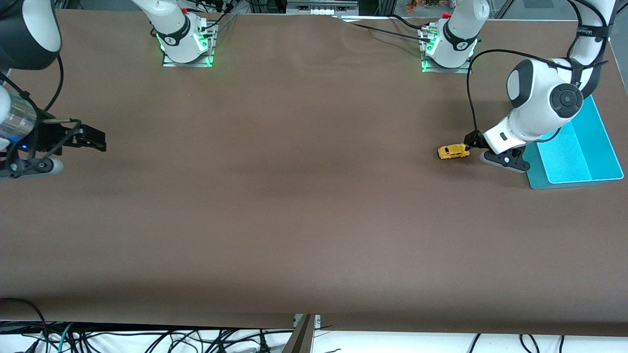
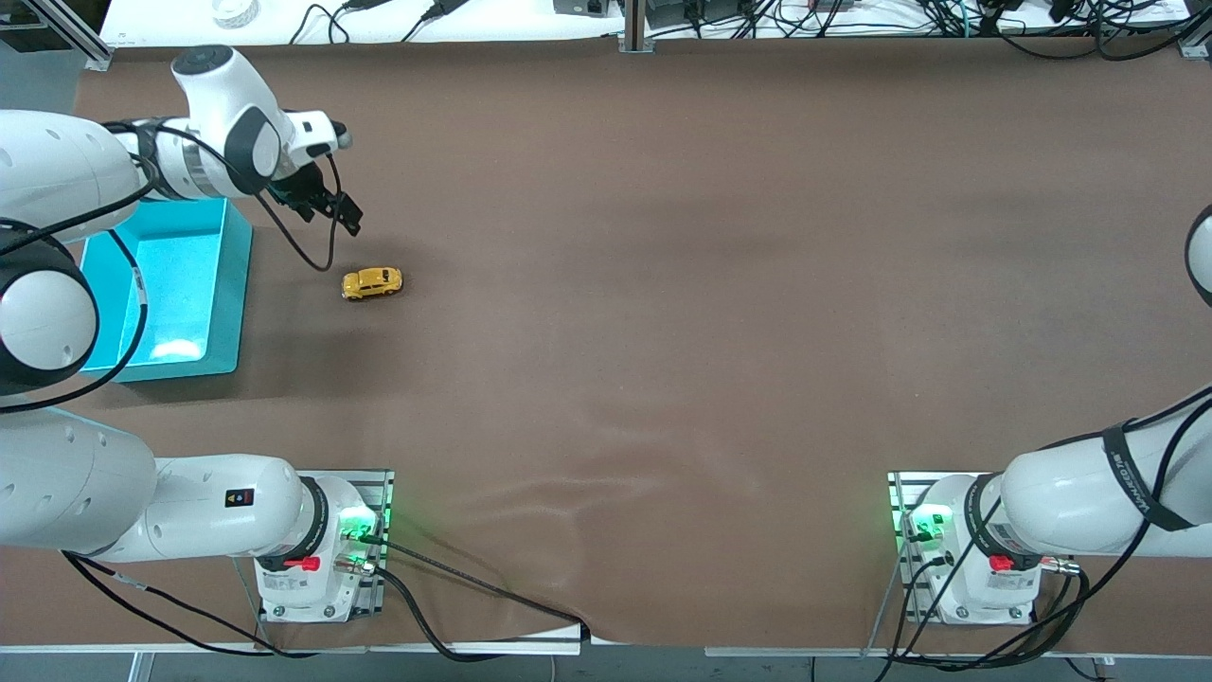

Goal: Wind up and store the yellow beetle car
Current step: 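Move the left gripper from the cyan box toward the rolled car, then lower the left gripper and close it on the yellow car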

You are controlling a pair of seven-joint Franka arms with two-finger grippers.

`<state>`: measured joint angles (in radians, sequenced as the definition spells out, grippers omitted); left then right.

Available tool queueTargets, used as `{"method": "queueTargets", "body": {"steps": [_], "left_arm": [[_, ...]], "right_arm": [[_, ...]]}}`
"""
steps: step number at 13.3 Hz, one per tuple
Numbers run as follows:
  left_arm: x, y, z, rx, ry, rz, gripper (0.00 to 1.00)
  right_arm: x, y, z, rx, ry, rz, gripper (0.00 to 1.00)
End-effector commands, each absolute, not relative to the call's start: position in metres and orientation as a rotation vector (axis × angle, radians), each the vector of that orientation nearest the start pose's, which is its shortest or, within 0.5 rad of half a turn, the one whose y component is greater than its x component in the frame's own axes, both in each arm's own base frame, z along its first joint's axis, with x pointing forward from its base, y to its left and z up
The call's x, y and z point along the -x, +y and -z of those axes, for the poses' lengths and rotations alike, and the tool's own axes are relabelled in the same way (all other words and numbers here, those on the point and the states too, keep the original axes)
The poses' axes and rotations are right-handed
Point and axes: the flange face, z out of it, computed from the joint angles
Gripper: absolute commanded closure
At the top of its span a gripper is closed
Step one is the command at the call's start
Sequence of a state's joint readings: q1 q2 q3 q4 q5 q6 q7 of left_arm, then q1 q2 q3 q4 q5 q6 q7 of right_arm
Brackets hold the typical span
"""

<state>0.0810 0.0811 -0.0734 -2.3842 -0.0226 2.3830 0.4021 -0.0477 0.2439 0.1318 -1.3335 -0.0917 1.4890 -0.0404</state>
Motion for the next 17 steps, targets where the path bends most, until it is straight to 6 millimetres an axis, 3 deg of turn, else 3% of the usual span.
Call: {"method": "queueTargets", "body": {"steps": [1,3,9,13,17], "left_arm": [[-0.485,0.005,-0.265,3.069,0.889,-0.125,0.00],[-0.480,0.002,-0.255,3.000,1.121,-0.124,0.00],[-0.472,-0.016,-0.223,2.731,1.660,-0.055,0.00],[-0.459,-0.030,-0.203,2.659,1.778,-0.049,0.00],[-0.447,-0.030,-0.181,2.656,1.795,-0.053,0.00]], "right_arm": [[-0.592,0.031,-0.622,3.223,-0.195,-0.045,0.00],[-0.586,0.027,-0.621,3.225,-0.174,-0.053,0.00],[-0.562,-0.016,-0.597,3.126,0.004,-0.163,0.00],[-0.559,-0.022,-0.590,3.125,0.021,-0.196,0.00],[-0.556,-0.013,-0.586,3.133,-0.007,-0.219,0.00]]}}
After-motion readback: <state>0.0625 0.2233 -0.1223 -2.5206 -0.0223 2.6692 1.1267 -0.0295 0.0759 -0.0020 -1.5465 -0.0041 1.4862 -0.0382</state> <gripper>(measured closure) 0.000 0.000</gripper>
